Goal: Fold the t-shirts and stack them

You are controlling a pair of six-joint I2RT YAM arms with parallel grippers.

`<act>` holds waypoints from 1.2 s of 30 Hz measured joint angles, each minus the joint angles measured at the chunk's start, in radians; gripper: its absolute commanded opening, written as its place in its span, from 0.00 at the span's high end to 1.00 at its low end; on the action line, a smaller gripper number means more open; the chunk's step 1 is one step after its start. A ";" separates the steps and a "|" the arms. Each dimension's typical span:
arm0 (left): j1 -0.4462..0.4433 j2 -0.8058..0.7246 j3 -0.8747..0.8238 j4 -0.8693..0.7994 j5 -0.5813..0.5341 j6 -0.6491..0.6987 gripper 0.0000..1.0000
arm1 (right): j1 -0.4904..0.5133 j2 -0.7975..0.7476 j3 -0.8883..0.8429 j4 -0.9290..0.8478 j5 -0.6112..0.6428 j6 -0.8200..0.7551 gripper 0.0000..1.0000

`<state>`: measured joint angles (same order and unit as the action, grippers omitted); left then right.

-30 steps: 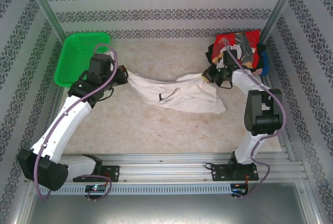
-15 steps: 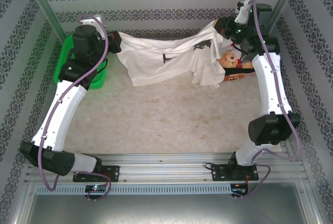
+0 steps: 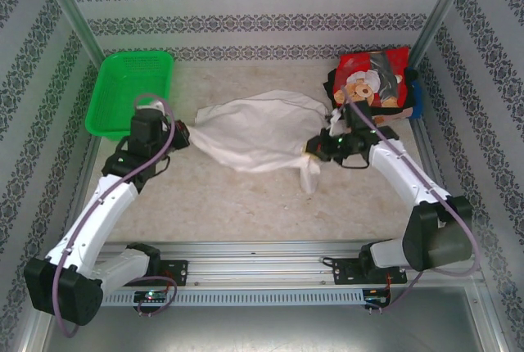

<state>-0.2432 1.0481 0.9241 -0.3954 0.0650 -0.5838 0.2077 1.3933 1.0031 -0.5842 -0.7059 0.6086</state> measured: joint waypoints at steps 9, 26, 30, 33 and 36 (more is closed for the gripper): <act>-0.013 -0.006 -0.061 -0.038 -0.129 -0.050 1.00 | 0.120 0.295 0.248 -0.060 -0.091 -0.068 0.72; -0.013 -0.043 -0.189 -0.124 -0.280 -0.136 1.00 | 0.030 0.102 0.058 -0.232 -0.113 -0.138 0.49; -0.020 -0.035 -0.190 -0.123 -0.279 -0.135 1.00 | 0.052 0.169 -0.035 -0.221 -0.053 -0.153 0.58; -0.026 -0.035 -0.190 -0.121 -0.278 -0.135 1.00 | 0.054 0.218 -0.078 -0.185 -0.010 -0.151 0.60; -0.026 -0.036 -0.190 -0.121 -0.277 -0.135 1.00 | 0.054 0.241 -0.081 -0.148 0.034 -0.152 0.61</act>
<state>-0.2687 1.0122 0.7338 -0.5167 -0.2115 -0.7185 0.2619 1.6341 0.9222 -0.7319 -0.6724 0.4568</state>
